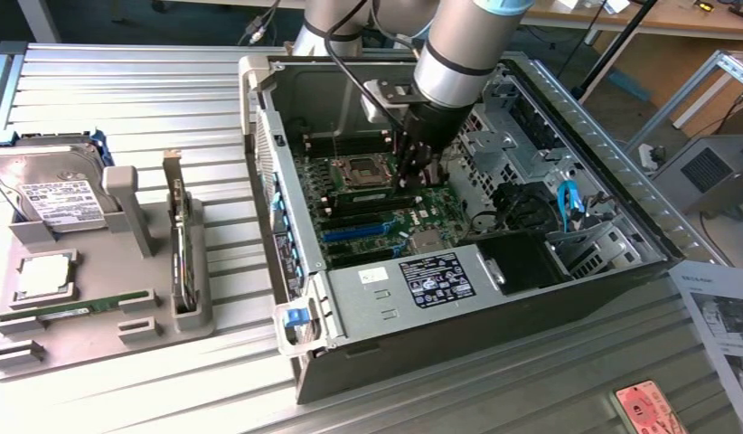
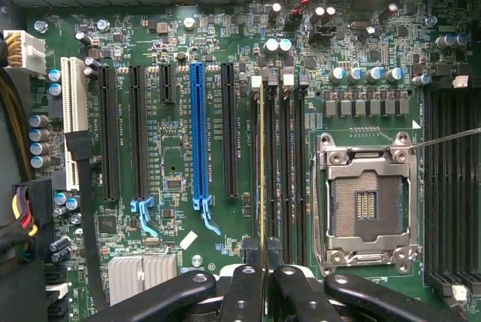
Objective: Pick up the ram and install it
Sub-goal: 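Insert the ram into the slot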
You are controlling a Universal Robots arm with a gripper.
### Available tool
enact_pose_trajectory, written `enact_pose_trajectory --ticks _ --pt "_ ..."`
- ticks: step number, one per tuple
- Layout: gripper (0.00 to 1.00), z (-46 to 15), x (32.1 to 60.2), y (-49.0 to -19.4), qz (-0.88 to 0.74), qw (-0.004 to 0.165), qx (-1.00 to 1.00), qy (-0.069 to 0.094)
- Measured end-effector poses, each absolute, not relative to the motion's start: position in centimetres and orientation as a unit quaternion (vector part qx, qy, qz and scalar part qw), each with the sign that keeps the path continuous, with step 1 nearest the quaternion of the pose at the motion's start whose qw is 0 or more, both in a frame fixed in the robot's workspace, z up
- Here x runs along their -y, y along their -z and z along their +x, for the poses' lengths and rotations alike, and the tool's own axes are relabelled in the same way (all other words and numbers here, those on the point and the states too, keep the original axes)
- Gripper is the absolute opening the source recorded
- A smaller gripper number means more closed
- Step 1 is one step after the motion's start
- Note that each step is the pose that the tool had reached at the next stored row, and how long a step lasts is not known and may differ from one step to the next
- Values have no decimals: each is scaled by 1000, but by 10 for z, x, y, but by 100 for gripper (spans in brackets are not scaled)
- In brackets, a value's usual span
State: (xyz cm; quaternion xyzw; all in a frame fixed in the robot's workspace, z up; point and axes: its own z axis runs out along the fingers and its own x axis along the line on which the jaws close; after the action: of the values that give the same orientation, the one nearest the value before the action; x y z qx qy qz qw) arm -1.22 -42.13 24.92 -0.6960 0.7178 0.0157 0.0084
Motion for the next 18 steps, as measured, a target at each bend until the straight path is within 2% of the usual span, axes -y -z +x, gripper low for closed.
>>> enact_pose_trajectory --ticks 18 --pt "12 -13 421 -244 -700 8 -714 -16"
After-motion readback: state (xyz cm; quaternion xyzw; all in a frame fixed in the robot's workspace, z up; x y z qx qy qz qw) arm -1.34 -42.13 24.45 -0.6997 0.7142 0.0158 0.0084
